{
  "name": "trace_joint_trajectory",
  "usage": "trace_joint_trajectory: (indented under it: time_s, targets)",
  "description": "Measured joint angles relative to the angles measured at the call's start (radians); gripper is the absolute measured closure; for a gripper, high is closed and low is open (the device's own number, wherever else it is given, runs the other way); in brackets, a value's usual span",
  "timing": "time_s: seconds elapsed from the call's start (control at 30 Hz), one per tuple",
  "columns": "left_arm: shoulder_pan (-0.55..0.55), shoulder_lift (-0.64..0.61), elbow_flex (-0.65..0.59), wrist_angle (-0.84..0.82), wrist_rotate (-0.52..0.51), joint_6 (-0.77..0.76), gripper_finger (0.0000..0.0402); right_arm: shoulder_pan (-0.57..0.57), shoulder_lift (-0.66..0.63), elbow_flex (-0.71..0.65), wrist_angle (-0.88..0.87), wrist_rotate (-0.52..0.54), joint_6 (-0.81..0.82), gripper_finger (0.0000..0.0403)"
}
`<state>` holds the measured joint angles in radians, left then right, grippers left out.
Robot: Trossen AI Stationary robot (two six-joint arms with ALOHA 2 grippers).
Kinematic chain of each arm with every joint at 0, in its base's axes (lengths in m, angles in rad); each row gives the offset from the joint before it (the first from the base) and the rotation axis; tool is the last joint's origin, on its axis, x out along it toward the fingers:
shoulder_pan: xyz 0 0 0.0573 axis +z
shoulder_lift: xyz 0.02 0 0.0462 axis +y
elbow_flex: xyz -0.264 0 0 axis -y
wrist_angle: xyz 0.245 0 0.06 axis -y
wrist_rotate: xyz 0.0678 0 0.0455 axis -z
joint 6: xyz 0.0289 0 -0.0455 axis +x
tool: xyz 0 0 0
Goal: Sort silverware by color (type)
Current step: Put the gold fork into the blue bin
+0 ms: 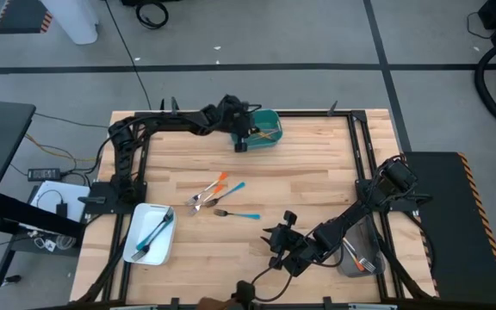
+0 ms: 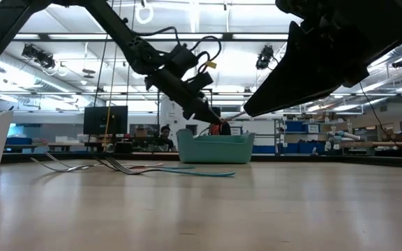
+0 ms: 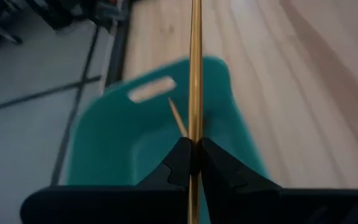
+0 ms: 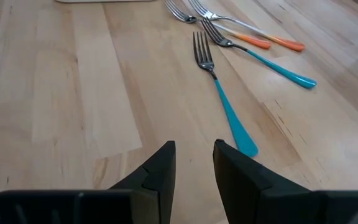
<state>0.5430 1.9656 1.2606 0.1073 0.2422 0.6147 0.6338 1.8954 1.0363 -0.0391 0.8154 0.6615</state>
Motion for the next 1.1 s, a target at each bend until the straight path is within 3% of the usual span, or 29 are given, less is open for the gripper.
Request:
trace_joint_trajectory:
  time_s: [0.33, 1.1]
  targets:
    - [0.015, 0.000, 0.000, -0.083, -0.065, 0.002, 0.0372, 0.000, 0.000, 0.000, 0.000, 0.003, 0.000, 0.0288]
    - [-0.010, 0.024, -0.002, 0.095, -0.037, -0.024, 0.0372, 0.000, 0.000, 0.000, 0.027, 0.000, 0.000, 0.0288]
